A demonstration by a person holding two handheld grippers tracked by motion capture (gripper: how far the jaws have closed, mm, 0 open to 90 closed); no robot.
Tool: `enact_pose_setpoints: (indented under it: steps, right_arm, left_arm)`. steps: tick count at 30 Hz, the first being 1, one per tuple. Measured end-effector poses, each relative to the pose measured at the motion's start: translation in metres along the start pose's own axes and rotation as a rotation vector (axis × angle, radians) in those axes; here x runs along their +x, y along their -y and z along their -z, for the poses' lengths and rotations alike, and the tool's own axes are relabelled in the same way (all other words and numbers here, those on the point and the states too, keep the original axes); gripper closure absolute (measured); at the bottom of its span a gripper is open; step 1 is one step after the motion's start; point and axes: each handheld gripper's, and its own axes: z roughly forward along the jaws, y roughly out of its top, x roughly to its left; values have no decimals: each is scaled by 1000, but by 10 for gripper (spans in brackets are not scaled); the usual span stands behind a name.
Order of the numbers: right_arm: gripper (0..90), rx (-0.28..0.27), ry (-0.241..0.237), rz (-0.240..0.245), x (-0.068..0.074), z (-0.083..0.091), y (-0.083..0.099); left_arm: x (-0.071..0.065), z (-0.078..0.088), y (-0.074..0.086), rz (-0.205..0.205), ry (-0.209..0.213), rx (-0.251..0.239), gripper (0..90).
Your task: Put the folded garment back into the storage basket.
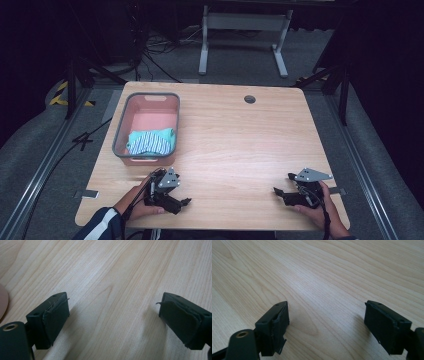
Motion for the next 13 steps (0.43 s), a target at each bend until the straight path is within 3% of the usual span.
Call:
enact_pose_setpoints:
  steps: [13]
  right_arm:
    - [164,8,6,-8,-2,-1,0]
  left_arm:
    - [1,-5,-4,1,-1,20,9]
